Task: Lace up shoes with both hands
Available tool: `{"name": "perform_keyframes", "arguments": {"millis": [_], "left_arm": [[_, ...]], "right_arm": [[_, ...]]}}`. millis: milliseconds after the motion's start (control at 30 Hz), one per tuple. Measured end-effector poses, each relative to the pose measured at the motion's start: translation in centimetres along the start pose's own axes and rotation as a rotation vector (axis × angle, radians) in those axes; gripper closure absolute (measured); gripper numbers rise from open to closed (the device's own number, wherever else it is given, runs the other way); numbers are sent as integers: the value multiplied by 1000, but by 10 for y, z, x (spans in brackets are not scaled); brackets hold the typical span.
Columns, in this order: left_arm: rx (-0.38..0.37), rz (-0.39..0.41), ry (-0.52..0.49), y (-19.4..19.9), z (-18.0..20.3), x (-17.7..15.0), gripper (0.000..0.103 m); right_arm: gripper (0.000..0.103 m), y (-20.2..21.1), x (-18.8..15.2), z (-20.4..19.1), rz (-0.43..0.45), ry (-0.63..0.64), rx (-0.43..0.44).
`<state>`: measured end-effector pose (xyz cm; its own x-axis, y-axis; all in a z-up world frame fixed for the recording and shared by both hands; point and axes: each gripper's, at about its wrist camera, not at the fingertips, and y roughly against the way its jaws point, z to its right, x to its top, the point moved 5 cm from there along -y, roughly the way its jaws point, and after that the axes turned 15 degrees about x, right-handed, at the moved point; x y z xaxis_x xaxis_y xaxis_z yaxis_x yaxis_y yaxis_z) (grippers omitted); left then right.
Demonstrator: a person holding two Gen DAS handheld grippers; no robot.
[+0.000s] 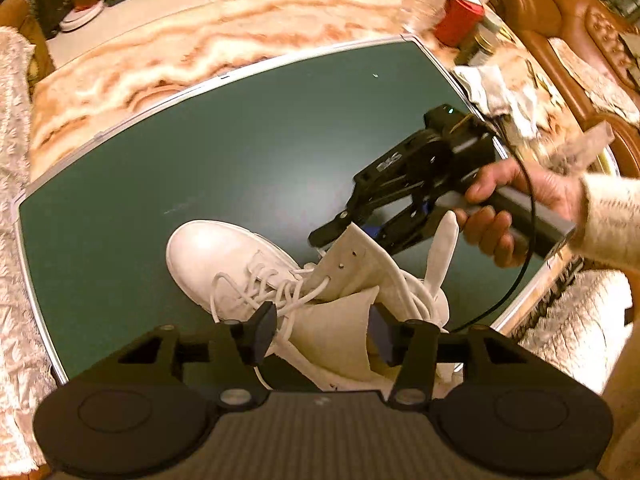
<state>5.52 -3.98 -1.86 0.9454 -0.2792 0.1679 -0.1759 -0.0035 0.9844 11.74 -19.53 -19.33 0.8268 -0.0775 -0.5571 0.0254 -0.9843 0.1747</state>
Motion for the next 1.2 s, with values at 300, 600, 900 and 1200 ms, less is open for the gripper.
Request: {"name": "perform_keyframes", "arguments": {"millis": [300, 600, 900, 1200], "left_arm": [[8, 35, 55, 6, -5, -6, 39], [-111, 35, 121, -6, -7, -16, 40], [-53, -12, 172, -26, -1, -21, 47], [-49, 73, 129, -27, -7, -43, 73]], "right_arm": [[98, 9, -34, -65, 147, 508, -292], [99, 32, -68, -139, 397, 969, -636], [99, 20, -87, -124, 483, 841, -498], [99, 24, -81, -125, 515, 956, -616]]}}
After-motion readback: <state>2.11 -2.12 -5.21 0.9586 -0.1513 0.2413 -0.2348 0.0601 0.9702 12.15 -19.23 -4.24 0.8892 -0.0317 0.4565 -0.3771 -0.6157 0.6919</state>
